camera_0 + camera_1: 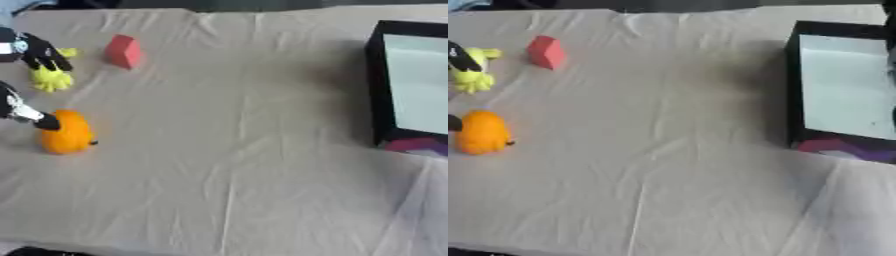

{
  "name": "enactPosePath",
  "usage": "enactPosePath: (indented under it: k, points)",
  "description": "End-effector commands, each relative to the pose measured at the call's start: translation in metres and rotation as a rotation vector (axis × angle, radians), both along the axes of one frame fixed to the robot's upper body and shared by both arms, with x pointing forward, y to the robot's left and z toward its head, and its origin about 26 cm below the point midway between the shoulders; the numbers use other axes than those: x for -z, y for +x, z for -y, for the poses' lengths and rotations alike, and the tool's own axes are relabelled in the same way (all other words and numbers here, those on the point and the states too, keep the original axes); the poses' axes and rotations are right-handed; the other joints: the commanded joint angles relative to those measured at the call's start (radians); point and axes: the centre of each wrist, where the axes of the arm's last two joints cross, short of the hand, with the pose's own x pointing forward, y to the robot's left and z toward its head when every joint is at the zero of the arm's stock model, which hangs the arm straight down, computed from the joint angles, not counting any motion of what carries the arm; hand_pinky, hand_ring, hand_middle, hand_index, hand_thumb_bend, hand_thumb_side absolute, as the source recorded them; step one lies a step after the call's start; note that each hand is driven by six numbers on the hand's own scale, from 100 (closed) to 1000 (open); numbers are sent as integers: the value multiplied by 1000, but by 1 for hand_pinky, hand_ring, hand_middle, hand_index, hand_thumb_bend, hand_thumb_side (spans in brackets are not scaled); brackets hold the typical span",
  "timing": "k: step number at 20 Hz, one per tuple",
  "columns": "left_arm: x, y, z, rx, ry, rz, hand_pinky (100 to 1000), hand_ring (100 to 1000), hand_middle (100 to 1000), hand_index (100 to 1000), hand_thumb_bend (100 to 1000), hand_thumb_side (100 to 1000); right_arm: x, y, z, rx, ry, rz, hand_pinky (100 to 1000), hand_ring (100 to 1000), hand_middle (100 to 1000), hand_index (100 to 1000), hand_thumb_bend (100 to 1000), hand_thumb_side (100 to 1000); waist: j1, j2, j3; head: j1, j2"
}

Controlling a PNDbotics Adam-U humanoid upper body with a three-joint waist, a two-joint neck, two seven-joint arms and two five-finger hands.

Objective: Pick up the objects with one hand, pass them to the other hand, and then place them into the box on the other side of the table.

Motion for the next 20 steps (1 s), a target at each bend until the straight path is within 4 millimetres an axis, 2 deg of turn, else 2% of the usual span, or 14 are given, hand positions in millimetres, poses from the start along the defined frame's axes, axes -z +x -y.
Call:
enactPosePath:
  k: [1,7,15,20]
  points:
    - [-10,-4,-1,-9,65,-9,839,820,763,830,712,406,-13,-3,3,5,-25,36,926,795,852,937,470,622,-8,-19,0,-9,6]
    - [-1,-7,-1,-40,67,-53,855,831,766,827,750,425,-13,-3,3,5,-28,33,925,795,848,937,470,623,-7,-17,2,-5,6]
    - [9,-6,-1,-91,171,-60,858,857,794,839,807,351,-12,-3,2,-5,-35,31,926,794,845,937,471,626,-6,-16,1,1,6]
    - [13,-6,3,-94,232,-50,858,861,800,855,819,348,-17,-5,4,5,-14,52,927,796,847,938,467,627,-7,-15,-3,6,6]
